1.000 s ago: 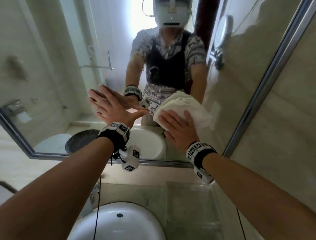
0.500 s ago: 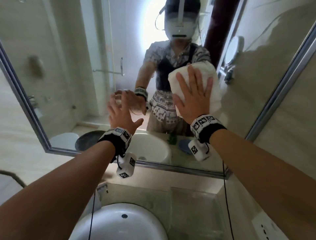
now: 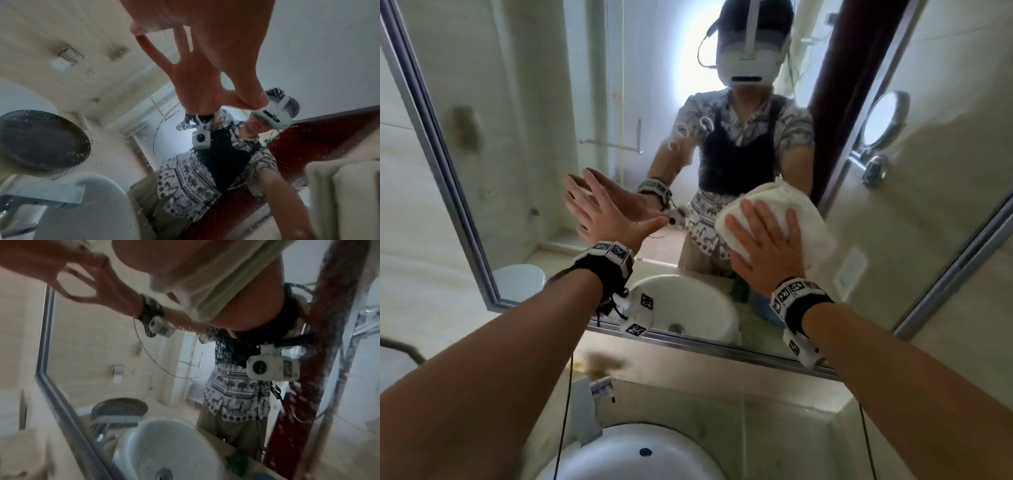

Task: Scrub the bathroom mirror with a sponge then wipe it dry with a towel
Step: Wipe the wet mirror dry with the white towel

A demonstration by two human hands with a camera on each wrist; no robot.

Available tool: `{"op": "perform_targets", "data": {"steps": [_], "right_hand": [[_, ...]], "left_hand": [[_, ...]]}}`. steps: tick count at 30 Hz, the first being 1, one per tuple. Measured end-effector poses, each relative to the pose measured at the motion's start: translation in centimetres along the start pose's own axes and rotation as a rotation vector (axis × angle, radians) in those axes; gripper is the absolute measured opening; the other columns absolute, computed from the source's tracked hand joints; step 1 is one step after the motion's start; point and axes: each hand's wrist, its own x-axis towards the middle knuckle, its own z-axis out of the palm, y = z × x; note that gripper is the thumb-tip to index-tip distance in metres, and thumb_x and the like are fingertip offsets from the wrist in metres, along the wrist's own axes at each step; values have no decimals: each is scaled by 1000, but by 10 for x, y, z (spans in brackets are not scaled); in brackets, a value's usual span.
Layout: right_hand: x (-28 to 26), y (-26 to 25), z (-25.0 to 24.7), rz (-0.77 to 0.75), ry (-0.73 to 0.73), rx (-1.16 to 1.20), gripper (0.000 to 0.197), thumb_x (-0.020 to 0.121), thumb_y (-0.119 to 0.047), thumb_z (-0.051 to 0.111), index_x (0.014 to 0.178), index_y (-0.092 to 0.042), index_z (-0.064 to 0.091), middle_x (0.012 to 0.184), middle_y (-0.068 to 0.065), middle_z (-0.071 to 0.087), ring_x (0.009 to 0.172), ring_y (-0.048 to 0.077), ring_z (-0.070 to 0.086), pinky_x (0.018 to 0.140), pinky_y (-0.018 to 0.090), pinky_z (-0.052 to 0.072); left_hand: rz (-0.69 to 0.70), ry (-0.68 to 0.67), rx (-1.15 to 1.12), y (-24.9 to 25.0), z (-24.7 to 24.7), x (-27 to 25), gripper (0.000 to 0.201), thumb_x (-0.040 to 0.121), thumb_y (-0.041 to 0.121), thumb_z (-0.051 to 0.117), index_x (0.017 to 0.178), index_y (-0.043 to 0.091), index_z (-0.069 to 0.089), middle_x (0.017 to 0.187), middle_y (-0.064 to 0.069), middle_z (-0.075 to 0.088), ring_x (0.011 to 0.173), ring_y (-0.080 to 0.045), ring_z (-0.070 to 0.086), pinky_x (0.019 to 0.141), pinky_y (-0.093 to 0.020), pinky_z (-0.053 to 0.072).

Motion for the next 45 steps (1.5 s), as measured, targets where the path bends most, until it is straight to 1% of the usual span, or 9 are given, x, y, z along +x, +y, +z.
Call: {"op": "perform_targets", "data": {"steps": [6,9,15,17,21,30,38,42,45], "right_hand": [[-20,-10,16,-288,55,-24,64,87,-38,54,148,-28,39,158,-1,27,146,21,25,116,60,11],[-32,-22,21,-349,-17,-25,71,82,-33,59,149,-28,36,159,-2,26,147,21,23,117,58,10],[-33,-35,13,-297,-143,-84,75,86,-28,59,153,-27,27,162,-3,17,149,20,14,118,59,5],[-22,-35,3,-196,-157,-91,72,89,-30,55,154,-25,24,162,-2,15,149,21,12,117,62,4],[18,-34,-21,37,-100,-59,77,91,-39,55,154,-14,18,162,6,13,150,24,10,116,62,3],[135,-57,-61,263,135,86,81,88,-47,45,154,-8,18,162,9,13,149,25,10,118,59,2],[137,-85,-33,-29,207,103,68,93,-46,42,152,-16,29,160,-1,23,148,16,17,119,55,8],[113,-108,-17,-74,127,131,65,99,-46,31,155,-15,17,163,-2,11,150,15,7,119,54,4],[88,-128,2,-87,69,142,63,101,-43,26,156,-15,11,163,-2,7,150,15,3,119,53,0]], "left_hand": [[14,2,9,-5,7,2,158,43,77,80,155,22,-17,162,-15,-17,150,-35,-14,116,-62,10],[29,-1,7,-8,11,2,161,39,82,76,155,21,-16,162,-16,-17,150,-37,-13,115,-64,16],[48,-8,21,-10,12,1,160,40,83,76,155,20,-17,161,-21,-17,149,-38,-14,114,-64,19],[56,-17,26,-11,13,0,161,40,84,74,154,20,-18,161,-22,-17,149,-39,-13,113,-65,20],[75,-33,40,-13,11,-3,162,37,90,69,154,18,-19,161,-22,-16,149,-41,-10,114,-64,18],[110,-50,21,-17,10,-4,158,42,87,71,154,19,-18,160,-20,-22,148,-41,-14,115,-64,18],[126,-18,38,-21,14,-5,155,45,81,77,156,18,-11,162,-19,-16,149,-40,-11,115,-61,18],[182,6,43,-32,11,-5,144,51,80,71,158,19,-5,163,-18,-12,149,-42,-5,115,-58,20],[263,-24,147,-46,0,-1,136,60,61,82,158,19,-2,163,-18,-10,149,-42,-1,116,-55,20]]}}
